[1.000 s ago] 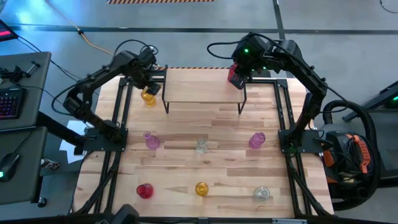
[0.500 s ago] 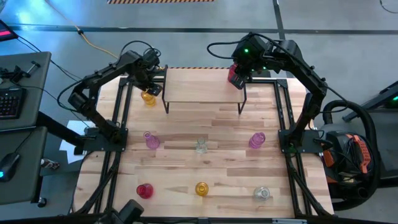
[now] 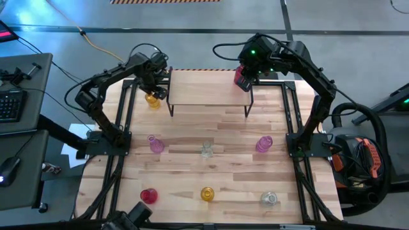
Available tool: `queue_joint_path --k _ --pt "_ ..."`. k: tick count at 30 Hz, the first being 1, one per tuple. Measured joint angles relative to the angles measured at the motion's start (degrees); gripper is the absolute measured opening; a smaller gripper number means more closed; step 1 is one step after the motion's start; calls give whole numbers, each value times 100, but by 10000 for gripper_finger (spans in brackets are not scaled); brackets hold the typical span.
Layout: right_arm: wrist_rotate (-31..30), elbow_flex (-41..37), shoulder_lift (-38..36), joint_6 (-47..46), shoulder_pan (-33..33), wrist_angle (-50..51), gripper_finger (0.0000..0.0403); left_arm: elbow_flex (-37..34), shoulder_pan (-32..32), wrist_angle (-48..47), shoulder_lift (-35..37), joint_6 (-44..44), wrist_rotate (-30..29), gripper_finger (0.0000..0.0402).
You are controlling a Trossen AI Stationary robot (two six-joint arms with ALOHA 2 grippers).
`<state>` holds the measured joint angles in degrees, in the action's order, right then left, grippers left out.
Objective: Sort vases onto shelf
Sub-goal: Put the top yellow vase on the shelf
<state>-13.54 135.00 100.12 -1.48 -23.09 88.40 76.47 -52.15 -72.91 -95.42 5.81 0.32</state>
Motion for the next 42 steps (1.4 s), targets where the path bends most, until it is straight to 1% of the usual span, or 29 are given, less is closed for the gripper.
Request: queue_joint_path --k 3,5,15,18,25,28,37,42 --pt "0 0 0 0 0 2 99 0 1 -2 -5 -59 -223 194" --pt "0 0 0 0 0 2 99 0 -1 -19 -9 -152 -385 175" --pt "0 0 0 0 0 2 99 4 -1 -19 0 -304 -489 43" --pt "0 0 0 0 0 2 99 9 1 -24 1 -348 -528 16" --pt "0 0 0 0 0 -19 99 7 -1 -52 13 -462 -531 19" --pt "0 0 0 0 1 -17 99 -14 -1 -68 128 -533 -577 16" --pt "0 0 0 -2 0 -158 99 -13 1 -523 1022 -482 -505 16" --pt "0 0 0 -2 0 -239 99 -2 8 -550 1647 -264 -463 16"
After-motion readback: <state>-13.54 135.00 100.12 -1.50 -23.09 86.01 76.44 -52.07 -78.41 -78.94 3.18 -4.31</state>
